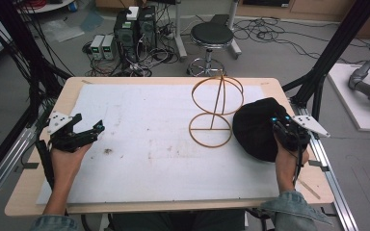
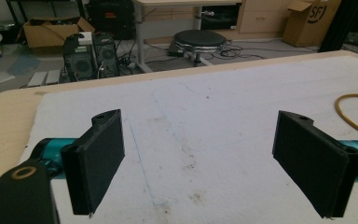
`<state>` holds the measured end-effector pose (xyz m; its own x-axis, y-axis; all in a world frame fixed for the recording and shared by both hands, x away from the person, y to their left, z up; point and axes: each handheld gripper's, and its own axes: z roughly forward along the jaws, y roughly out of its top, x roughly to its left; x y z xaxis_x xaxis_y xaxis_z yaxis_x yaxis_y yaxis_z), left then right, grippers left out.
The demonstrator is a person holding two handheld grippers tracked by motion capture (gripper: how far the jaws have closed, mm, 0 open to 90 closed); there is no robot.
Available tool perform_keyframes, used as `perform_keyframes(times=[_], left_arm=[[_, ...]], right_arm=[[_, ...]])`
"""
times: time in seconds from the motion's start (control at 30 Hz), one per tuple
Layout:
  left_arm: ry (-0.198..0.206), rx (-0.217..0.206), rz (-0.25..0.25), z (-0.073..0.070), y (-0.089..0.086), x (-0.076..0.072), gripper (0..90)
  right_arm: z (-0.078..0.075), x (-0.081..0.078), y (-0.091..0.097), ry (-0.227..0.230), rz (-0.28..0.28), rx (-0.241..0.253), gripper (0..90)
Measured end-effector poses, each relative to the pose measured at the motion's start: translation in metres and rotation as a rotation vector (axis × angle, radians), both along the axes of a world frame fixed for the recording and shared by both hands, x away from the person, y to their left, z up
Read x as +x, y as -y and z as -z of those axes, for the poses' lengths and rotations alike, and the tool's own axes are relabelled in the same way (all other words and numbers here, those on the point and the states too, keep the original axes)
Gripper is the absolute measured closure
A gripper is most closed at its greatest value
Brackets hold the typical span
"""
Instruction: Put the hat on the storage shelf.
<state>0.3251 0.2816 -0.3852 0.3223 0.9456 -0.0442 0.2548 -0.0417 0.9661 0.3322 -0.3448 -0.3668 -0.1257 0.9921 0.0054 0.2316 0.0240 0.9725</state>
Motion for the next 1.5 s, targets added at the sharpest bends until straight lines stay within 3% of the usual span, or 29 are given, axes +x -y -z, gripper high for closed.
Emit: perform_keyframes(times=[0.17,0.57,0.83,1.13,1.5], left_arm=[[-0.001,-0.001,-0.002,0.000,0.000,0.000,17.0],[0.001,-0.001,-0.002,-0.001,-0.001,0.001,17.0],[0.003,-0.004,0.001,-0.001,-0.001,0.001,17.0],[0.002,-0.009,0.001,-0.002,-0.001,0.001,17.0],[0.003,-0.010,0.005,-0.002,-0.001,0.001,17.0]], right_arm=[[-0.017,-0.006,0.009,0.049,0.023,0.046,76.0],[-0.050,-0.008,0.026,0.127,0.068,0.085,75.9],[-0.077,-0.010,0.032,0.192,0.066,0.130,75.8],[-0.112,-0.013,0.025,0.270,0.020,0.197,75.7],[-0.133,-0.010,0.001,0.319,-0.071,0.278,75.5]])
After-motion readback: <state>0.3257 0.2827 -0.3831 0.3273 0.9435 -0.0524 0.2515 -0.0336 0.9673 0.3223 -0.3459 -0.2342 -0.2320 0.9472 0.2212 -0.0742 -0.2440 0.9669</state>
